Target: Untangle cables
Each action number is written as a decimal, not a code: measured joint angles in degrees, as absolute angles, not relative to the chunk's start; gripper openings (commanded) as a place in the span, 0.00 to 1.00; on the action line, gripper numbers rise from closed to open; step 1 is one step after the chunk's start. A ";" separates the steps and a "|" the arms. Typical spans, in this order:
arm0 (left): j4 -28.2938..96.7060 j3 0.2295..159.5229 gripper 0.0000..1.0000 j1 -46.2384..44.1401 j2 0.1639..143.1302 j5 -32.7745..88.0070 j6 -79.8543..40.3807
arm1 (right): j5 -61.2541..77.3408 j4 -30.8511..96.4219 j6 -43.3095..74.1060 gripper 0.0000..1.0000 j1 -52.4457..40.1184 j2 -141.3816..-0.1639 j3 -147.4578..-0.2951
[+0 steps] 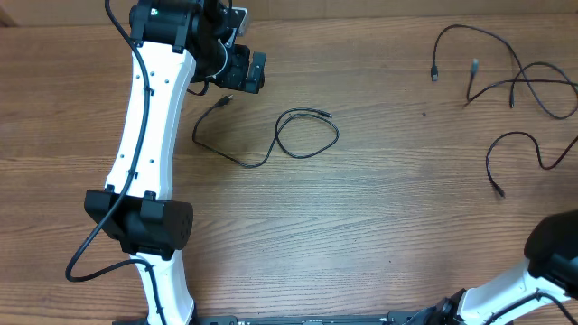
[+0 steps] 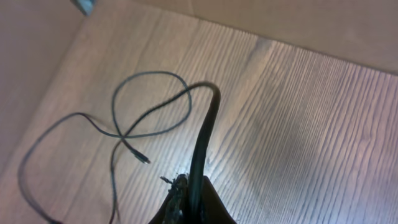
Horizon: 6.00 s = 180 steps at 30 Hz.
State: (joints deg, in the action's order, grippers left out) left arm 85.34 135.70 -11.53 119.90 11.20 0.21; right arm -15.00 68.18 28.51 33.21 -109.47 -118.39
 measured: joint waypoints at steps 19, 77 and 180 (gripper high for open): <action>85.32 135.70 1.00 -11.51 119.90 11.18 0.21 | -15.00 61.25 28.51 0.04 38.50 -118.37 -118.39; 85.32 135.70 1.00 -11.51 119.90 11.18 0.21 | -0.91 69.25 16.58 1.00 39.16 -120.70 -91.22; 85.34 135.70 1.00 -11.53 119.90 11.18 0.21 | 22.17 38.00 5.82 1.00 37.56 -85.65 -81.10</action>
